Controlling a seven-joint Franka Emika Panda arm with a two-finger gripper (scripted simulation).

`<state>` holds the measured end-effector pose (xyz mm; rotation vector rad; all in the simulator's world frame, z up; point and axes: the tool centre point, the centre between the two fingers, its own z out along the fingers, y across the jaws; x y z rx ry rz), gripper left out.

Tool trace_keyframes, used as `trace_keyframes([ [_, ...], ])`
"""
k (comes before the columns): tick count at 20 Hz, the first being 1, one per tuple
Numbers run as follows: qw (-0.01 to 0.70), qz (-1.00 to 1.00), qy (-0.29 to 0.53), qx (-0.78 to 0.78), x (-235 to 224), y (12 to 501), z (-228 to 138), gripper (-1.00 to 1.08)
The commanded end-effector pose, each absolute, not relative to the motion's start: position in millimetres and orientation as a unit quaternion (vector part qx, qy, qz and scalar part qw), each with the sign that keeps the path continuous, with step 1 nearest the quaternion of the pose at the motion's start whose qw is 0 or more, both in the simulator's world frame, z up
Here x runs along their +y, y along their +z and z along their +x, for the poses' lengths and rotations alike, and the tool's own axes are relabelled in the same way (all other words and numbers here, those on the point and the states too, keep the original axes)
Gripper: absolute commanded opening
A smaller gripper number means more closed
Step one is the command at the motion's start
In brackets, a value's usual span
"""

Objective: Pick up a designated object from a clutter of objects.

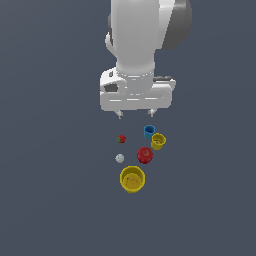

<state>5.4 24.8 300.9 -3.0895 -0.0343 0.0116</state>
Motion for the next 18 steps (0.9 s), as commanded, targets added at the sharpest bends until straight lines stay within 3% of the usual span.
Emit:
trace_keyframes([
  [1,0.025,-1.000,0.004,-0.015,21.4,289.7,8.9,1.00],
  [18,0.006,-0.997,0.000,-0.079,-23.7,131.3,31.9,1.00],
])
